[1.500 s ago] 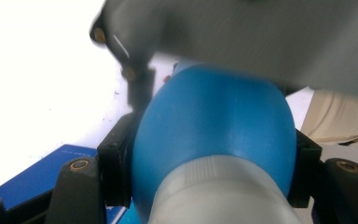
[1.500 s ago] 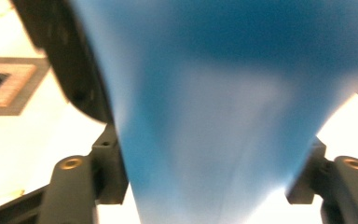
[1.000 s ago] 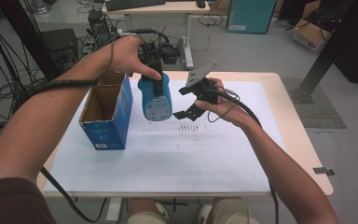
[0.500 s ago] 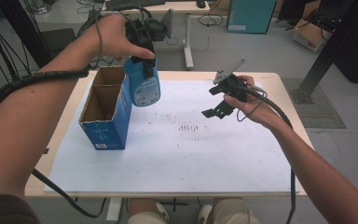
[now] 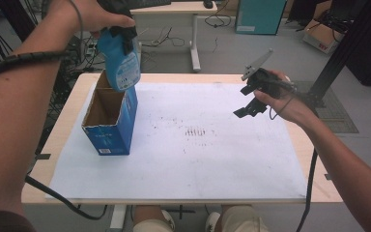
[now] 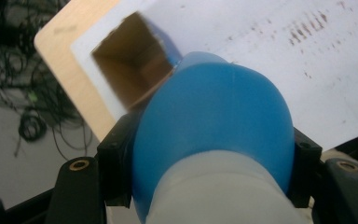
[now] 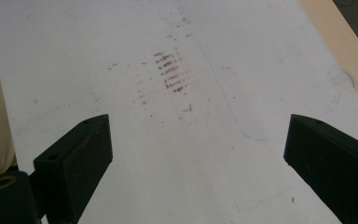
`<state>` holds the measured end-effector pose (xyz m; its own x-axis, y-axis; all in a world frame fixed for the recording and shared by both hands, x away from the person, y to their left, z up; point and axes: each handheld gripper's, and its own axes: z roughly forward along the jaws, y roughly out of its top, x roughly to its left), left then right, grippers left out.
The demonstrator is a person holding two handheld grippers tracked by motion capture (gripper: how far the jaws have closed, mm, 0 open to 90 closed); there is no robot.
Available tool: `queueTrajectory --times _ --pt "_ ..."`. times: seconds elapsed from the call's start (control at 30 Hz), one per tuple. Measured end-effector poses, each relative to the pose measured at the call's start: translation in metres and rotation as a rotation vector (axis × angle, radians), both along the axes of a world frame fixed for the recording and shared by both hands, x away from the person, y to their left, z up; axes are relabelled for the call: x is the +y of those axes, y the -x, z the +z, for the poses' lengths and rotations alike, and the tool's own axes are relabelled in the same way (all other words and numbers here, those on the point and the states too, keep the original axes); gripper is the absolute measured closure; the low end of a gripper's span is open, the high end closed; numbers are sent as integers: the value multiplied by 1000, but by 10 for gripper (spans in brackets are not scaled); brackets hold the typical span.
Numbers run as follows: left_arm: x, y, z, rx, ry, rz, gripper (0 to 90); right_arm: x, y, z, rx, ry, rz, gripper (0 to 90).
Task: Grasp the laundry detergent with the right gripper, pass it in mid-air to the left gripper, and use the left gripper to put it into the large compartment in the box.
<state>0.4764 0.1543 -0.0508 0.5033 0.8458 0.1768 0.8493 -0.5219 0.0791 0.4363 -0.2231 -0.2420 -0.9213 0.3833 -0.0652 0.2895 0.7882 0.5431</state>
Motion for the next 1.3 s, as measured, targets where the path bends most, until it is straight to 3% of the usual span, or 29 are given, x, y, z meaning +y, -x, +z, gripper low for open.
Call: queueTrajectory --times 0.07,0.13,0.2,0.37,0.5,0.7,0.87,1.3 --pt "9 -1 4 -23 11 39 362 -4 -1 2 7 6 -16 79" --pt "20 -1 9 -6 17 104 362 -8 -2 4 7 17 -16 79" --pt "27 -2 12 -24 22 141 362 -11 -3 6 10 26 -20 79" --pt "45 0 22 -25 34 261 362 -16 -5 9 10 36 -25 79" --pt "58 2 31 -44 68 353 362 -20 -7 10 13 53 -29 79" --pt "72 4 32 -62 95 465 363 -25 -9 13 11 82 -11 79" --pt "79 5 29 -60 95 495 363 -27 -10 18 5 111 -9 79" --pt "82 7 22 -64 153 566 363 -27 -8 32 -9 146 4 79"
